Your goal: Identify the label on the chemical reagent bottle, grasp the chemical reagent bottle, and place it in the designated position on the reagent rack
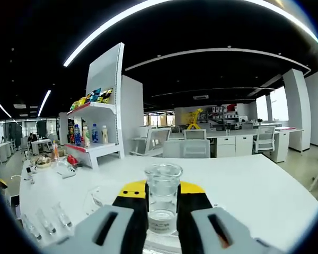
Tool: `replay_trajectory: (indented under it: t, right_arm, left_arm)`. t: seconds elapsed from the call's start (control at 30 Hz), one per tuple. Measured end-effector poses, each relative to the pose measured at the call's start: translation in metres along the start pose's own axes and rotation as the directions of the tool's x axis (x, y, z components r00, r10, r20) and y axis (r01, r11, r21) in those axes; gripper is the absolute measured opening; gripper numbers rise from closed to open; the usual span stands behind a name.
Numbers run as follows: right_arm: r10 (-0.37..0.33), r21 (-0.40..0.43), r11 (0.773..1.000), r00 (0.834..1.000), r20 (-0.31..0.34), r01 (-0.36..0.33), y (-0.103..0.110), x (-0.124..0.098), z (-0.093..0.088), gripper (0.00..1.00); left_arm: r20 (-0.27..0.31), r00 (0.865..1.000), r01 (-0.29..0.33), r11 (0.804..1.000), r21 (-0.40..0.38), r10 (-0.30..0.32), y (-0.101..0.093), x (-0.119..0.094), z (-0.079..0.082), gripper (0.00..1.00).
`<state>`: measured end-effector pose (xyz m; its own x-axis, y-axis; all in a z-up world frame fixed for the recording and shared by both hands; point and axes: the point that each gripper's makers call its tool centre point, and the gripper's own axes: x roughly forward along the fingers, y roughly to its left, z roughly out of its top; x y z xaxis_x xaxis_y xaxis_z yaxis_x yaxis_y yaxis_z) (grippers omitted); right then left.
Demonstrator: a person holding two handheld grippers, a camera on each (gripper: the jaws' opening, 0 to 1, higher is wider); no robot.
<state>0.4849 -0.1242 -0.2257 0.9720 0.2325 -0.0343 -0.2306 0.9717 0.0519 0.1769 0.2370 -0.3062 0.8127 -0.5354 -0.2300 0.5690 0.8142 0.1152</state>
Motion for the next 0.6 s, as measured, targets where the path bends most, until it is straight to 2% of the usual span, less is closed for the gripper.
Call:
replay_trajectory:
  t: [0.33, 0.6]
  right_arm:
    - [-0.021, -0.024, 0.999, 1.0, 0.01, 0.021, -0.004, 0.012, 0.004, 0.16]
    - [-0.04, -0.043, 0.998, 0.999, -0.002, 0.04, -0.01, 0.025, 0.0, 0.16]
  left_arm:
    - [-0.001, 1.0, 0.004, 1.0, -0.015, -0.004, 0.0, 0.001, -0.003, 0.94]
    - [-0.001, 1.0, -0.002, 0.999, -0.041, 0.002, 0.005, 0.003, -0.005, 0.95]
